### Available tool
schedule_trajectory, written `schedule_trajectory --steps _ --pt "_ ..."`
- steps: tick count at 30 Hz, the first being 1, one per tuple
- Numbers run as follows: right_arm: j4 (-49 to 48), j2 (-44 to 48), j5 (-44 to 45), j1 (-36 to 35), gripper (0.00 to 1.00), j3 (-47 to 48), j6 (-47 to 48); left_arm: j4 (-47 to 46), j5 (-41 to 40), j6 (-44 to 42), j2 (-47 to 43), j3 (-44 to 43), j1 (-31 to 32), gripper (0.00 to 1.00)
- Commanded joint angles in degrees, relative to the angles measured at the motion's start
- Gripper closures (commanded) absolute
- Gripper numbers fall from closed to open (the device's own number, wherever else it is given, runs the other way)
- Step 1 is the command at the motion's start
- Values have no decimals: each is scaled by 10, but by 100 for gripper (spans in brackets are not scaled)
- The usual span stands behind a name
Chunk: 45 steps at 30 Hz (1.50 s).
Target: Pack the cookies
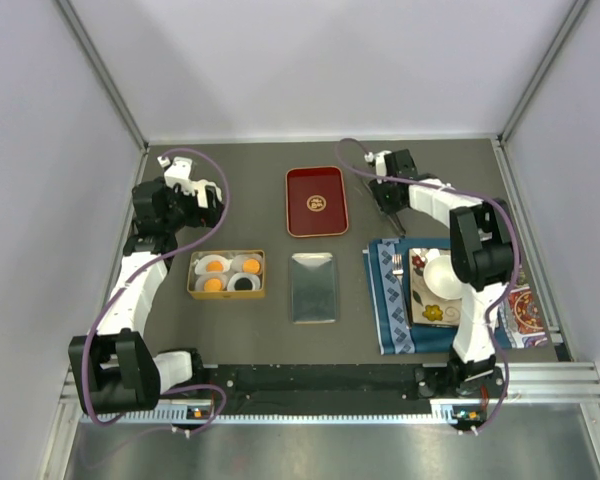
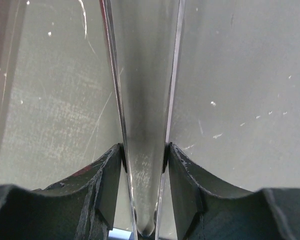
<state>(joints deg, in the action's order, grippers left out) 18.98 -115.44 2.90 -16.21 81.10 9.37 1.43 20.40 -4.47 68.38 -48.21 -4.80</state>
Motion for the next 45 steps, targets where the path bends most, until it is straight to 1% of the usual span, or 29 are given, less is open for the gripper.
schedule_trajectory --steps 1,7,8,9,14,17,20,21,24,26,27,28,31,32,35,40,42,45 --pt "5 -9 4 3 58 39 7 -16 15 -10 -4 3 -1 1" --pt "11 -12 3 3 52 42 10 -17 17 -10 3 2 -2 1" --pt "15 -10 0 2 50 42 9 -17 17 -10 3 2 -1 1" --pt "17 -9 -1 3 43 42 9 -17 17 -10 3 2 -1 1" --pt "25 8 -3 3 29 45 7 -17 16 -12 -3 5 -1 1" --pt "30 27 -6 3 27 42 7 -17 13 -13 -7 5 -1 1" --pt "31 68 -12 3 25 32 6 -16 13 -16 -13 5 0 1" --pt "32 80 -15 4 25 28 4 -1 13 -15 -16 5 -1 1" --pt "35 153 -26 0 24 8 1 4 15 -14 -25 5 -1 1" --pt "40 182 -26 -8 23 -16 6 9 16 -16 -30 5 -1 1" --pt "41 196 -41 -15 23 -23 8 13 17 -17 -36 7 -1 1" --pt "47 222 -44 -28 23 -41 11 16 18 -16 -39 7 -1 1" --pt "60 256 -49 -61 25 -75 22 35 24 -19 -55 11 -1 1" --pt "68 263 -57 -89 27 -83 30 38 25 -19 -60 16 -1 1" --pt "80 283 -81 -142 29 -110 35 47 24 -23 -87 34 -1 1" --pt "82 278 -123 -198 32 -134 7 49 30 -29 -143 74 -1 1" --pt "82 255 -132 -215 34 -133 -7 50 29 -39 -163 83 -1 1" --pt "78 217 -148 -221 35 -127 -26 53 22 -51 -187 96 -1 1"
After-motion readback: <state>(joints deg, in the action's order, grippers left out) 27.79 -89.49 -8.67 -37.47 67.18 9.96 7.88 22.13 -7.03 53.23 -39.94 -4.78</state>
